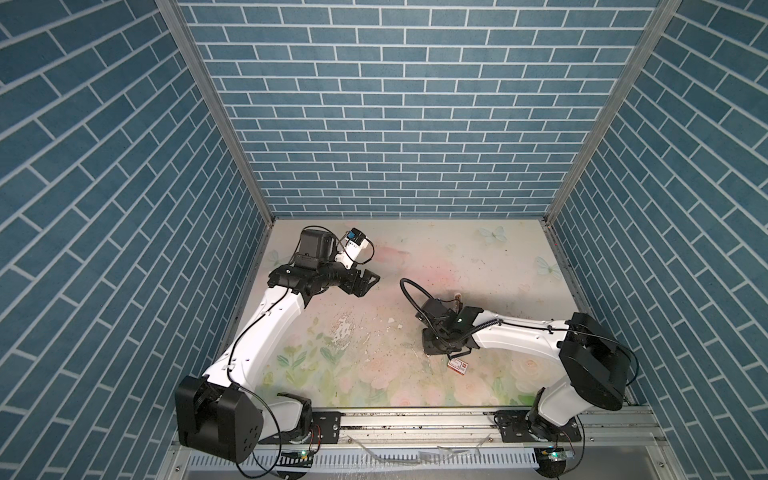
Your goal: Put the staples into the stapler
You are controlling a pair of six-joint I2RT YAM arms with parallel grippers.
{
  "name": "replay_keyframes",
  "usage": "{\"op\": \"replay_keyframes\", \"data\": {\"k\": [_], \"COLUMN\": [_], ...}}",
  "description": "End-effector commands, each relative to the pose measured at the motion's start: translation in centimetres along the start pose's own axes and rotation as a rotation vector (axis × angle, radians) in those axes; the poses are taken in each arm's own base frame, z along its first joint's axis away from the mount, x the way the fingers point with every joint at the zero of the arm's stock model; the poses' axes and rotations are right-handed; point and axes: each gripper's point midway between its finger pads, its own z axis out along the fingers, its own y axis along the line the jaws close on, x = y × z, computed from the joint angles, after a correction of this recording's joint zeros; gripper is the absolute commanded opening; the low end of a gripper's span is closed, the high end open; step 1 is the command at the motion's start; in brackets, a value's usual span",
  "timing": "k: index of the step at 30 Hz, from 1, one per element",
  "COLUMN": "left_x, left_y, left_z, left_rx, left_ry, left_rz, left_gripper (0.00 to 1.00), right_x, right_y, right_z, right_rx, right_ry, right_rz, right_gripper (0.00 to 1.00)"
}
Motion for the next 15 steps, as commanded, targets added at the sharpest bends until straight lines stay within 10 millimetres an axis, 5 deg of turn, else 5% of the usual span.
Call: {"op": "replay_keyframes", "data": {"k": [1,15], "left_x": [0.40,0.51], "left_y": [0.15,0.16], "left_z": [0.19,0.28], "left_rx": [-0.003,-0.002], "left_ry": [0.007,0.008], "left_rz": [0.003,0.002], "left_gripper": [0.90,0.90], "right_x": [0.46,1.07], "right_y": [-0.72,-0.51], "right_z": [0.52,1.49], "right_rx": [0.024,0.004], "right_ry": [0.017,0.043], "right_rz": [-0.023,-0.024], "right_gripper": [0.19,0.19]}}
